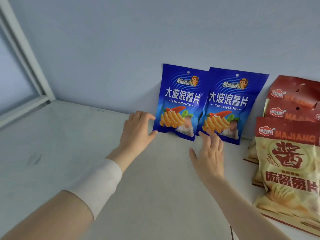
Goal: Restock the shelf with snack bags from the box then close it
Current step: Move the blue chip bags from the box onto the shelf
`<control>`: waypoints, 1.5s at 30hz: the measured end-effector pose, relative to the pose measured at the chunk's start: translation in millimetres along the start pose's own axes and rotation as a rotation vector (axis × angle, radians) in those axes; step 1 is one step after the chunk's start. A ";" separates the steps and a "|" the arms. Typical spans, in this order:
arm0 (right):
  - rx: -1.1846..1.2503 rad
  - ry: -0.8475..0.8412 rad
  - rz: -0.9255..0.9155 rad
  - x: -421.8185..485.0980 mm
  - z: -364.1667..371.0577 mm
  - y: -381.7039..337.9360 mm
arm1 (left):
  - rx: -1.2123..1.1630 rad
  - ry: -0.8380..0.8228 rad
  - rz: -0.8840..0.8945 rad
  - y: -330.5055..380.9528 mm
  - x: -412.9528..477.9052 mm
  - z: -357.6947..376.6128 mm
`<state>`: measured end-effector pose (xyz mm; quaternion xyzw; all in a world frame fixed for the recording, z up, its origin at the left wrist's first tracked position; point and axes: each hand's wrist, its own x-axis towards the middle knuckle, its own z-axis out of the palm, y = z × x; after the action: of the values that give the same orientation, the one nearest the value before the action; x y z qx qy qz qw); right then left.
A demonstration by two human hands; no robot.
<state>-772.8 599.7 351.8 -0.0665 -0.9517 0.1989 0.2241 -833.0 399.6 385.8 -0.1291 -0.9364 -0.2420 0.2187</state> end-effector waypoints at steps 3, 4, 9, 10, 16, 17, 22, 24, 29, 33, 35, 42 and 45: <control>-0.076 -0.197 -0.226 -28.8 -18.5 -29.3 | 0.415 -0.142 0.151 1.3 -53.0 -49.3; -0.097 -0.248 -0.297 -40.5 -24.1 -38.8 | 0.472 -0.205 0.118 2.0 -73.2 -65.6; -0.191 -0.402 -0.574 -109.7 -47.4 -89.8 | 0.661 -0.382 -0.163 -5.3 -183.2 -146.2; -0.185 -0.418 -0.605 -125.9 -51.7 -102.1 | 0.683 -0.385 -0.202 -5.9 -205.8 -164.0; -0.134 -0.489 -0.830 -224.2 -74.1 -197.0 | 0.775 -0.411 -0.395 -20.7 -335.9 -265.1; -0.138 -0.494 -0.871 -242.8 -75.9 -215.1 | 0.798 -0.399 -0.432 -24.9 -358.3 -280.9; -0.130 -0.454 -1.058 -348.6 -68.8 -305.5 | 0.854 -0.402 -0.630 -59.0 -482.3 -356.3; -0.140 -0.457 -1.130 -396.4 -61.8 -338.4 | 0.889 -0.428 -0.684 -76.5 -534.7 -380.9; -0.128 -0.525 -1.293 -510.0 -28.6 -400.5 | 0.867 -0.518 -0.877 -114.0 -664.7 -420.4; -0.136 -0.644 -1.398 -585.5 -3.2 -429.0 | 0.761 -0.556 -1.034 -142.7 -747.7 -428.7; -0.143 -0.656 -1.428 -614.0 14.4 -438.1 | 0.707 -0.567 -1.104 -156.2 -780.9 -426.9; -0.136 -0.920 -1.430 -697.2 101.0 -436.7 | 0.518 -0.496 -1.361 -204.0 -875.5 -386.5; -0.297 -1.054 -1.452 -734.5 145.3 -417.7 | 0.390 -0.454 -1.490 -224.4 -913.1 -346.7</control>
<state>-200.1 9.5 109.4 0.6209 -0.7546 -0.1113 -0.1807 4.6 -91.9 138.7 0.5245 -0.8233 -0.1243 -0.1777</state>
